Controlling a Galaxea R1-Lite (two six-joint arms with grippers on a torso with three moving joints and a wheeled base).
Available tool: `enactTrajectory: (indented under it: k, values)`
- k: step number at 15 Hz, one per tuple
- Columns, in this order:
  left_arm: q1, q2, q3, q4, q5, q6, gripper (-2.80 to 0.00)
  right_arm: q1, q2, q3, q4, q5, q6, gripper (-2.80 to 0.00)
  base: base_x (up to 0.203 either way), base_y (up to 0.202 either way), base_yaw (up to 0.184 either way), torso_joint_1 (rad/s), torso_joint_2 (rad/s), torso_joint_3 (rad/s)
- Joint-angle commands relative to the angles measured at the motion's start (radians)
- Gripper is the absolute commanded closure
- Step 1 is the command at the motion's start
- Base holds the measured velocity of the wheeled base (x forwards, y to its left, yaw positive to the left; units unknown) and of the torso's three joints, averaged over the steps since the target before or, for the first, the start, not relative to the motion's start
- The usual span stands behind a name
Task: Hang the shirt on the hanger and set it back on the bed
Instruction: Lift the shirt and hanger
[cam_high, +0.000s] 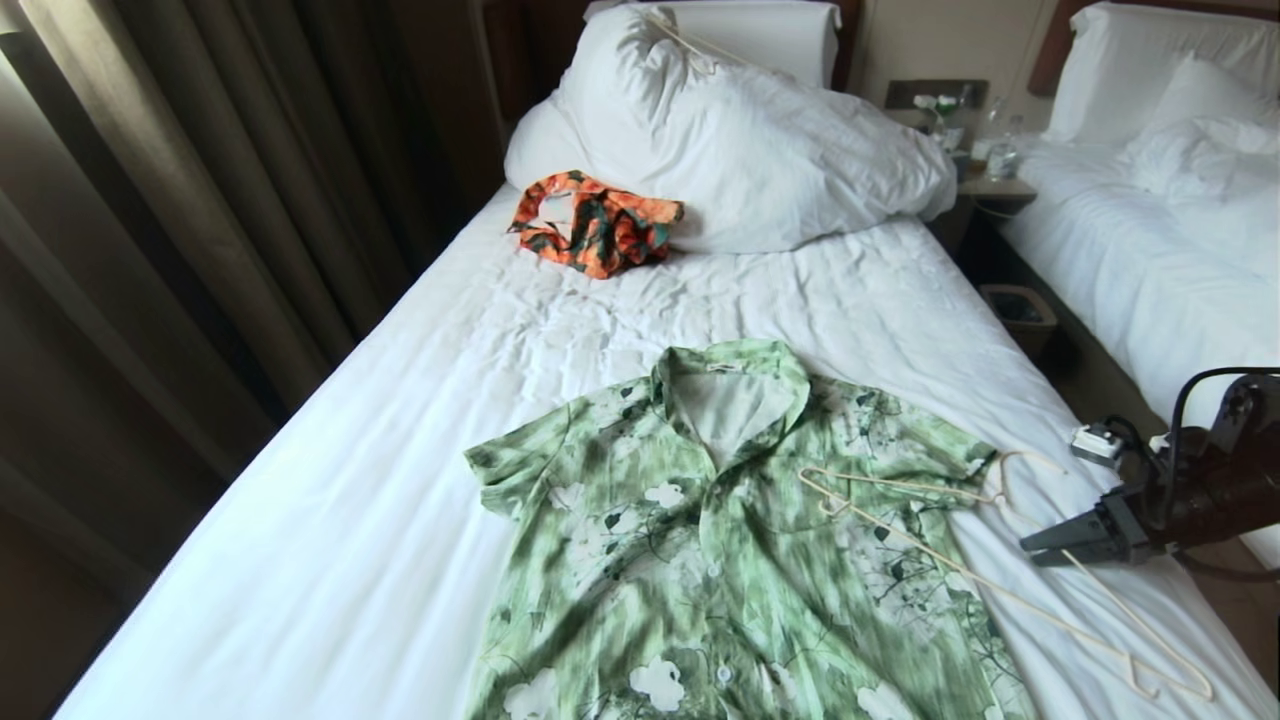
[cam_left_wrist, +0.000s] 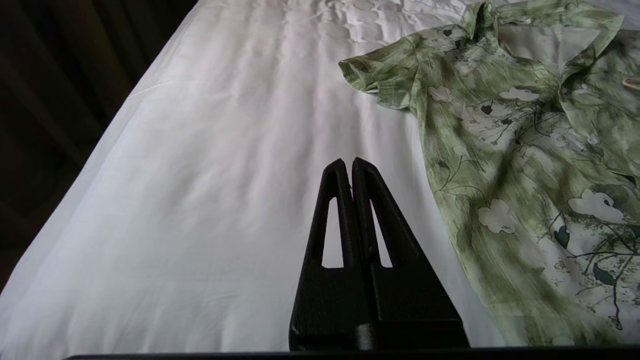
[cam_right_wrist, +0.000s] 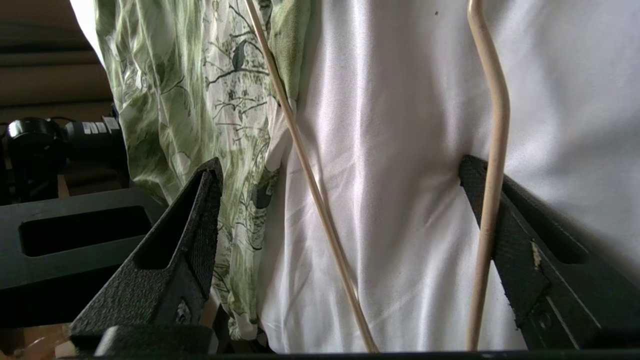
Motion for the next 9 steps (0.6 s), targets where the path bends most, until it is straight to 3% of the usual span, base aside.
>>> enactTrajectory:
  k: [1, 9]
  values:
    - [0.0, 0.0, 0.001, 0.0, 0.0, 0.0, 0.0, 0.01, 0.008, 0.006, 0.003, 0.003, 0.002, -2.8, 0.0, 0.0, 0.0, 0.0, 0.0, 0.0]
    - [0.0, 0.0, 0.001, 0.0, 0.0, 0.0, 0.0, 0.06, 0.014, 0.012, -0.007, 0.004, 0.005, -2.8, 0.0, 0.0, 0.0, 0.0, 0.0, 0.0]
